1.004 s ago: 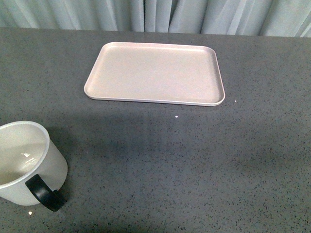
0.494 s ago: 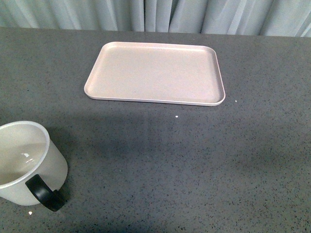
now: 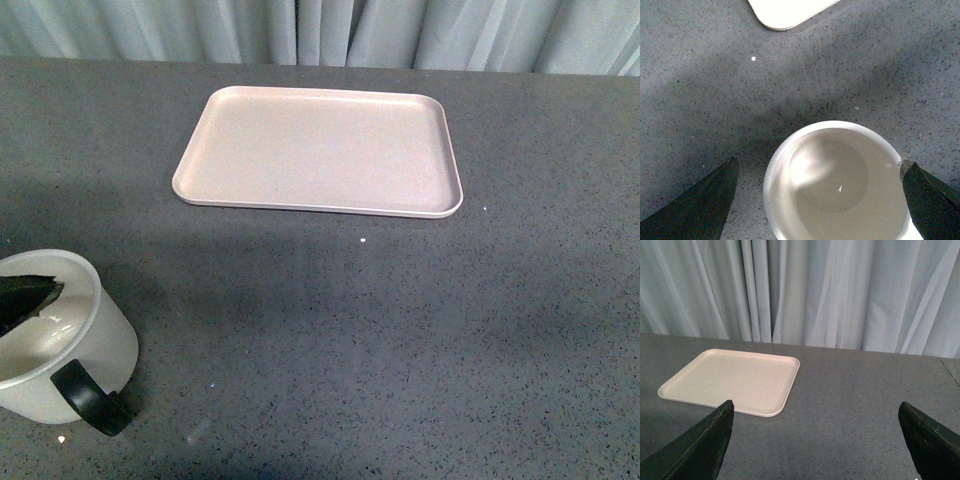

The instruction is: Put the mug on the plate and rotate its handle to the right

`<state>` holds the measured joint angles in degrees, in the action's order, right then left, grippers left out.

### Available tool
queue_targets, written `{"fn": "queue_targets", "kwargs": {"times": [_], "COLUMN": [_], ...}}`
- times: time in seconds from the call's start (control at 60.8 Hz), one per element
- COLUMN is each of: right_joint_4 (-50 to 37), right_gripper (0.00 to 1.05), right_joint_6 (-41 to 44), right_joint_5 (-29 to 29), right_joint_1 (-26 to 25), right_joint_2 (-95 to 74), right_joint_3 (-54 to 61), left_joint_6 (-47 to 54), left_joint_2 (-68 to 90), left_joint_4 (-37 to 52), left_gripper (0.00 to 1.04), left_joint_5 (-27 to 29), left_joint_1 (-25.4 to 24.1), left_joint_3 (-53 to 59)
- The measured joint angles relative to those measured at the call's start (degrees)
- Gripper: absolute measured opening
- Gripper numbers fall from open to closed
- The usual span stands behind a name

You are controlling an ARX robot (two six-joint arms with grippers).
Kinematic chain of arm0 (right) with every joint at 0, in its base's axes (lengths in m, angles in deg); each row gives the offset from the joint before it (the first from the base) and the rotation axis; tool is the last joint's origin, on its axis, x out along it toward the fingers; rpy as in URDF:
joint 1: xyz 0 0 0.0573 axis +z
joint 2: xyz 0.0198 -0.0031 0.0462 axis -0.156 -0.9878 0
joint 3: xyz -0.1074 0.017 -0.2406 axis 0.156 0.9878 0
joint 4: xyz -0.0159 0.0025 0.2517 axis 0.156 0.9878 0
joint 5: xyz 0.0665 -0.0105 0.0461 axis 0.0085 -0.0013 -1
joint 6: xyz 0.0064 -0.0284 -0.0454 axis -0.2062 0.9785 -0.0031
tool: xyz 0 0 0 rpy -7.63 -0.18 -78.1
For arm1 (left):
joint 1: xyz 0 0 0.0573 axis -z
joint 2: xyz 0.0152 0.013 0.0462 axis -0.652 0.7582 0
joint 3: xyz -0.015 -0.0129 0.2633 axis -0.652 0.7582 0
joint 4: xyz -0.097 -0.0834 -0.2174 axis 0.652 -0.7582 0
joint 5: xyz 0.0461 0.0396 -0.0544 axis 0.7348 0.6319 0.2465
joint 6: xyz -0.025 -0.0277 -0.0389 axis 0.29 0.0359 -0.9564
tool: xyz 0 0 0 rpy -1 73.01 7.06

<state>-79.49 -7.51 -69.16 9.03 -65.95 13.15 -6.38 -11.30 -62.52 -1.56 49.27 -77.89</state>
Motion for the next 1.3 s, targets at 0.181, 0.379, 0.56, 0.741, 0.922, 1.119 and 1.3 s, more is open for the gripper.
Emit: {"fn": "queue_targets", "kwargs": {"times": [0.181, 0.379, 0.56, 0.741, 0.922, 1.119, 1.3], "right_joint_4": [0.0, 0.0, 0.0, 0.0, 0.0, 0.0, 0.0], "right_gripper": [0.96, 0.96, 0.96, 0.96, 0.96, 0.96, 0.96], "right_joint_6": [0.0, 0.0, 0.0, 0.0, 0.0, 0.0, 0.0], "right_joint_5": [0.02, 0.02, 0.02, 0.0, 0.02, 0.02, 0.02], "right_joint_1": [0.0, 0.0, 0.0, 0.0, 0.0, 0.0, 0.0], "right_joint_2": [0.0, 0.0, 0.0, 0.0, 0.0, 0.0, 0.0], "right_joint_3": [0.0, 0.0, 0.0, 0.0, 0.0, 0.0, 0.0], "left_joint_6": [1.27, 1.46, 2.36, 2.29, 0.9, -1.18, -3.48], "left_joint_2": [5.18, 8.7, 12.94, 14.71, 14.47, 12.26, 10.73], "left_joint_4": [0.57, 1.01, 1.01, 0.81, -1.51, -6.21, -9.9], "left_gripper": [0.95, 0.95, 0.95, 0.71, 0.4, 0.08, 0.02], "left_joint_5": [-0.04, -0.11, -0.02, 1.55, 0.7, 0.63, 0.31], "left_joint_1": [-3.04, -4.85, -4.66, -3.89, -3.04, -2.75, -1.42], "left_joint_3": [-1.44, -3.5, -3.96, -5.4, -6.21, -7.63, -12.17]}}
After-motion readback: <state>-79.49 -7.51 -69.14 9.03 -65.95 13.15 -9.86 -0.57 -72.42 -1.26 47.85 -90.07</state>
